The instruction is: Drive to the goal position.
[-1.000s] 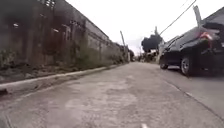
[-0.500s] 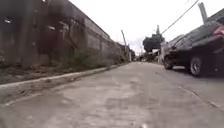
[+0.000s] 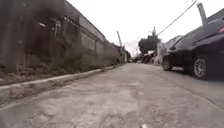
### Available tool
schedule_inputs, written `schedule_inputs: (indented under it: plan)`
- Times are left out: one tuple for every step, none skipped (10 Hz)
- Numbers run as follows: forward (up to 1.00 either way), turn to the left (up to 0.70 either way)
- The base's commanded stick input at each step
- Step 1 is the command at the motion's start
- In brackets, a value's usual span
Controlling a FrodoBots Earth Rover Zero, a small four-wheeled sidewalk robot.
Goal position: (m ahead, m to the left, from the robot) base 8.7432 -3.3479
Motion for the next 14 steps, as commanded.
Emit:
schedule_inputs:
  plan:
    - [1.0, -0.27]
    - [1.0, -0.27]
    - [1.0, -0.27]
    - [1.0, -0.06]
    - [1.0, 0.0]
    - [1.0, 0.0]
    - [1.0, 0.0]
    - [1.0, 0.0]
    - [1.0, 0.0]
    - [1.0, 0.0]
    - [1.0, 0.0]
    - [1.0, 0.0]
    - [1.0, 0.0]
    - [1.0, 0.0]
